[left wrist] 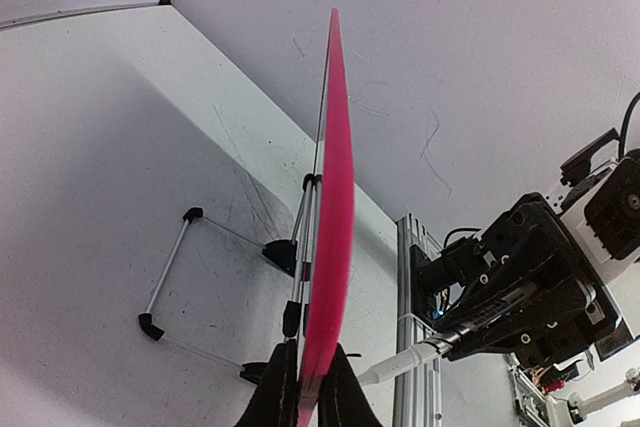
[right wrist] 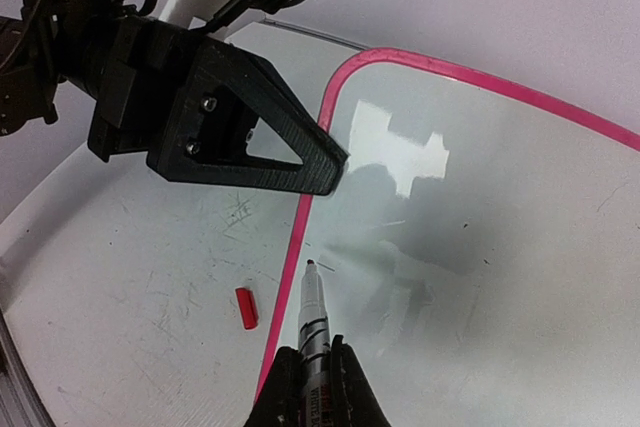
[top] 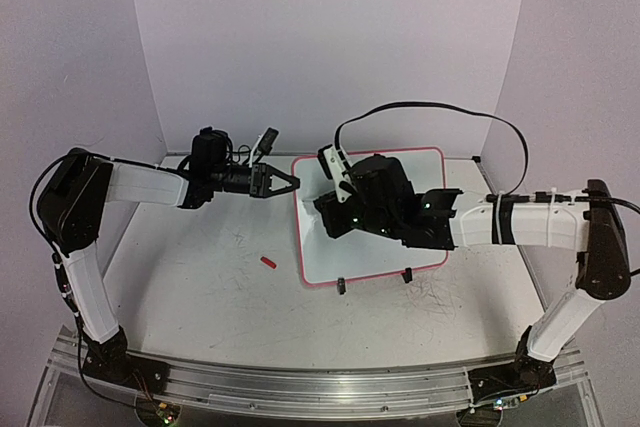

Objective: Write a sentence on the whiteboard
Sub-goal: Hold the whiteboard at the center of the board.

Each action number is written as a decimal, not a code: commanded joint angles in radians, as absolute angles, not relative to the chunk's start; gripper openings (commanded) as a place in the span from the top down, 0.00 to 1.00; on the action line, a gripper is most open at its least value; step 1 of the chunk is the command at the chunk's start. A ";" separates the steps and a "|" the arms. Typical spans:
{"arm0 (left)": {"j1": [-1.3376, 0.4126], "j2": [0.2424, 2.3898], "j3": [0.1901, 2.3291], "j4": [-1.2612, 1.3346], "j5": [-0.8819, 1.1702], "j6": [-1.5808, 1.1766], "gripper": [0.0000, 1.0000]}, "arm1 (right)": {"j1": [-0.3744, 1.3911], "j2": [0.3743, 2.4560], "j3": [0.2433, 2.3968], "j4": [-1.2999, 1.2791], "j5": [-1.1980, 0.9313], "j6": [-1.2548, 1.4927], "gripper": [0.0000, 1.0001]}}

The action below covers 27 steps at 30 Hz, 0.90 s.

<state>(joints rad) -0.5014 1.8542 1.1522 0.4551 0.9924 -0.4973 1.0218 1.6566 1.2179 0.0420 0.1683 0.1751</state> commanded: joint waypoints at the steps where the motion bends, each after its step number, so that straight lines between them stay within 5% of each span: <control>1: -0.509 1.850 1.174 0.471 1.011 -0.515 0.99 | 1.027 1.676 1.266 0.082 0.211 0.170 1.00; 27: -0.514 1.833 1.161 0.471 1.024 -0.488 1.00 | 1.028 1.697 1.247 0.083 0.229 0.195 1.00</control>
